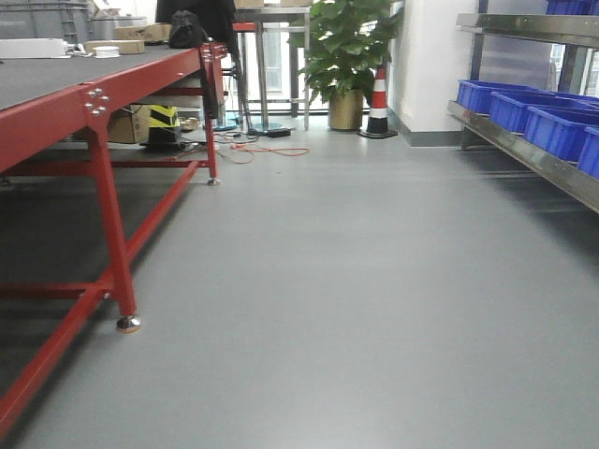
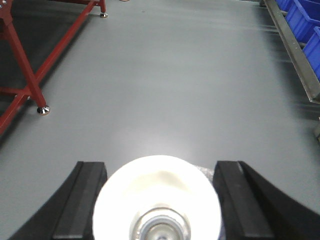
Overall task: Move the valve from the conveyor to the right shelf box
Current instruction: 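Drive the base toward the steel shelf of blue bins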
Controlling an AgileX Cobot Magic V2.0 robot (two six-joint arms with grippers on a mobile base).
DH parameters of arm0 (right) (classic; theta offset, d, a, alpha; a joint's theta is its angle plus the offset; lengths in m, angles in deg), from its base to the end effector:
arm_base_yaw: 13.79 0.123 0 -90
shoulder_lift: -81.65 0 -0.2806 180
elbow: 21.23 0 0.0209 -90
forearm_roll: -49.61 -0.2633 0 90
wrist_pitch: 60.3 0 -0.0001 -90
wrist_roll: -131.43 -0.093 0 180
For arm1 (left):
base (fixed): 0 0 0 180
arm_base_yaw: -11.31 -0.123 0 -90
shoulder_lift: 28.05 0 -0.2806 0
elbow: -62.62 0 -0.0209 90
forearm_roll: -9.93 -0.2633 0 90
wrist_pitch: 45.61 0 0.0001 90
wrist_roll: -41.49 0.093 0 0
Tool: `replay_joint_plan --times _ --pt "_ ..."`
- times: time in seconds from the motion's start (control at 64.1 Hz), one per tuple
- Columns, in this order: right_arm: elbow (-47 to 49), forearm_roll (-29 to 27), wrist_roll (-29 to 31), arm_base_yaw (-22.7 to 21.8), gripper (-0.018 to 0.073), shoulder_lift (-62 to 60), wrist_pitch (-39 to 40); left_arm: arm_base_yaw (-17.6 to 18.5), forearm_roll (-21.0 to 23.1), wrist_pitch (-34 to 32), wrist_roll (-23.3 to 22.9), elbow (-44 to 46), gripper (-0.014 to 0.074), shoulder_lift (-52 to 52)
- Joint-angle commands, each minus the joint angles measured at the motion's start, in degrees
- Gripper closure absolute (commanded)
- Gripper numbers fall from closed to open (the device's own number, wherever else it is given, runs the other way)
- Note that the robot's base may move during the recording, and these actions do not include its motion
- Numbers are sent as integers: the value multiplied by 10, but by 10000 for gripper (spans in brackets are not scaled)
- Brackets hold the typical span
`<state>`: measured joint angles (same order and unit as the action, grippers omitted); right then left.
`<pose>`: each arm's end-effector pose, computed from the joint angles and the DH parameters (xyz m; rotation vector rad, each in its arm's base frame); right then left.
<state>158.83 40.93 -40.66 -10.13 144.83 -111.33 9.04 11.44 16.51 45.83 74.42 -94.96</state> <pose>0.1822 0.0226 0.4737 -0.1814 1.9776 0.1307 0.1766 0.0048 0.5063 0.0389 2.0456 0.0405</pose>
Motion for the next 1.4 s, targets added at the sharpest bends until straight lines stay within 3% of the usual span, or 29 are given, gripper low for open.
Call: replay_joint_plan --times 0.0,1.389 --pt "9 4 1 -1 713 -6 44 2 4 -32 -4 5 707 5" --pt "9 4 1 -1 713 -6 52 2 4 -32 -4 5 707 5"
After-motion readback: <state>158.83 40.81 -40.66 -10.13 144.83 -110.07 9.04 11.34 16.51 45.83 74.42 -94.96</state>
